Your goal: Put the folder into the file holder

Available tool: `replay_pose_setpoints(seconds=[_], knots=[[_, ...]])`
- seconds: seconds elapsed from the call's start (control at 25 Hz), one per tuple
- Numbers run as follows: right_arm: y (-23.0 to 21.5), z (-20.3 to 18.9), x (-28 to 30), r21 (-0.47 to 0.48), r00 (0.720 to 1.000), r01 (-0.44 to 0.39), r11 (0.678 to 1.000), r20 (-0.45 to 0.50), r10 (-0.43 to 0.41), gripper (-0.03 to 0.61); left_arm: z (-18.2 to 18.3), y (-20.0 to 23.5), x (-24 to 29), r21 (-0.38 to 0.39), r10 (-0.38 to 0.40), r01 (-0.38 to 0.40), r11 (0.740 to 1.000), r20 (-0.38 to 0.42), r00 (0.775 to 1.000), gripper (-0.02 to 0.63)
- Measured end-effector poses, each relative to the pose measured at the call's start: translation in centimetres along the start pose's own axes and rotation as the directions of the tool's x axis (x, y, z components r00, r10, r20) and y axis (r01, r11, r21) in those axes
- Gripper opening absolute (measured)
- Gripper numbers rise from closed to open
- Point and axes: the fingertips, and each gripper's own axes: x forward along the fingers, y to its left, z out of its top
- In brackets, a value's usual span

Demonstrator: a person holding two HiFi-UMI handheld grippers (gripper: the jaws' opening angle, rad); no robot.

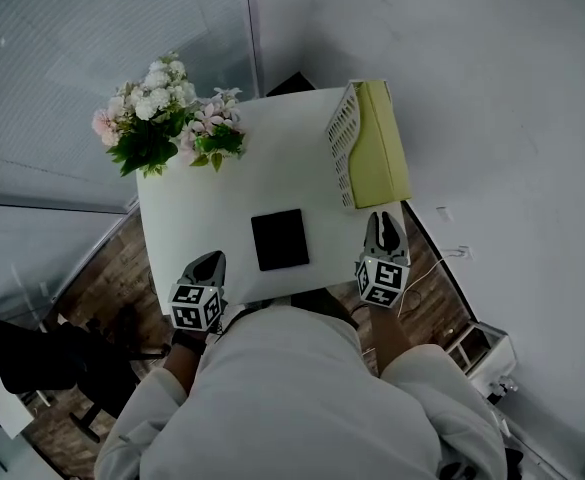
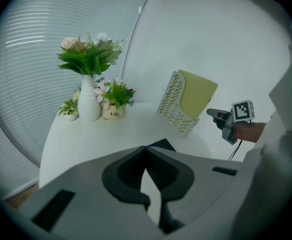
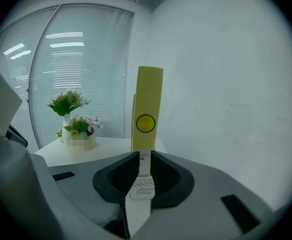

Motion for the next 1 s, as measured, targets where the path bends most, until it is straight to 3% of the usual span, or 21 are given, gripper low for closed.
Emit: replay_pose_setpoints(seconds=[0.16,1.0], knots=[[-0.2,0.6,-1.6,0.003,0.999,0.035,0.999,0.007,-0.035,0.015,0.7,-0.1,-0.2,0.020,-0.027,0.026,0.999,0.023,0.999,0.008],[1.6,1.5,-5.6,0.009,0.999,0.039,0.999,0.029,-0.040,0.014,0.9,0.1,-2.1,0.073,-0.068,0.064,0.995,0.059,0.996,0.008]])
